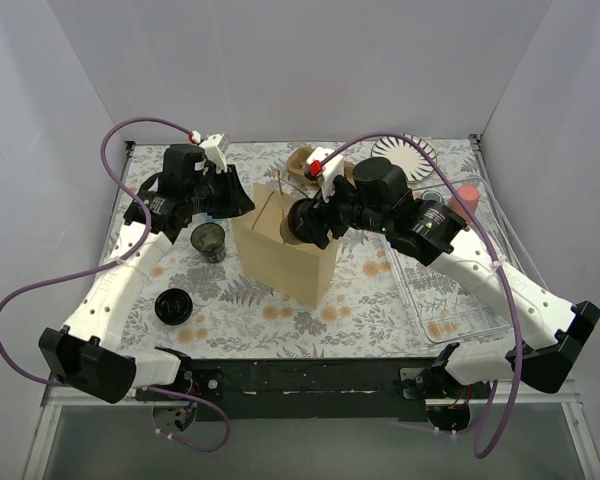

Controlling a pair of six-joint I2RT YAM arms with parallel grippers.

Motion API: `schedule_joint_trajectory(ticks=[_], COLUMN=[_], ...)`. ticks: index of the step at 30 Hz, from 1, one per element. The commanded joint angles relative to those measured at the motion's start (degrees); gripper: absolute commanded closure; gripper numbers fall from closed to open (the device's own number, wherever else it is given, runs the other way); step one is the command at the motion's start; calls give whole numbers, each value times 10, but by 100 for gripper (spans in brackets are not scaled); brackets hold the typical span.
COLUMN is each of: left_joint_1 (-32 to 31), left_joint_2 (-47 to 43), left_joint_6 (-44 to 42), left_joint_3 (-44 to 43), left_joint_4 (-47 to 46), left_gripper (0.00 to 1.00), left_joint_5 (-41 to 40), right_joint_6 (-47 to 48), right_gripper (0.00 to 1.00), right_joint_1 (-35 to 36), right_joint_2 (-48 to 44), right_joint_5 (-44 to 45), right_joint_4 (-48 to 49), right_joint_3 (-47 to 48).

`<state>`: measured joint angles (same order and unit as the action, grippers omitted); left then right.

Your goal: Pack the takeout coffee

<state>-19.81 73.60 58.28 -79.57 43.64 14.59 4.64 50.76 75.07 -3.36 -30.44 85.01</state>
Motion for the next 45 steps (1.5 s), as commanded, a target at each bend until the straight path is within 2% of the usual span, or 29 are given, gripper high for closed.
schedule_joint_trajectory(ticks=[1,6,7,10,11,14,22,25,32,40,45], left_joint_1=[1,1,1,1,1,1,1,1,1,1,1], left_joint_2=[-42,-43,-39,-33,-31,-29,-34,-39,-68,-30,-29], left_joint_6=[22,29,29,21,18,9,24,39,66,85,76], left_joint_3=[11,-1,-7,-28,-33,-35,-11,-4,44,-2,-8], left_joint_4=[-24,-23,-14,10,17,29,22,16,-37,-3,12], left_gripper=[82,78,71,61,54,48,48,44,39,40,43], left_joint_5=[68,65,55,9,-2,-16,-38,-49,-17,-54,-69], right_joint_6=[34,41,41,42,44,48,54,49,46,67,83], right_gripper=[45,45,45,45,45,45,45,44,43,43,43], right_joint_1=[6,11,10,11,11,11,11,11,11,11,11], right_joint_2=[-9,4,7,17,18,19,29,27,19,61,109], right_joint_5=[7,19,21,30,48,53,50,58,42,38,43], right_joint_4=[59,64,58,40,36,32,28,26,43,80,30], right_joint_3=[-9,-14,-13,-9,-10,-17,-32,-41,-65,-54,7])
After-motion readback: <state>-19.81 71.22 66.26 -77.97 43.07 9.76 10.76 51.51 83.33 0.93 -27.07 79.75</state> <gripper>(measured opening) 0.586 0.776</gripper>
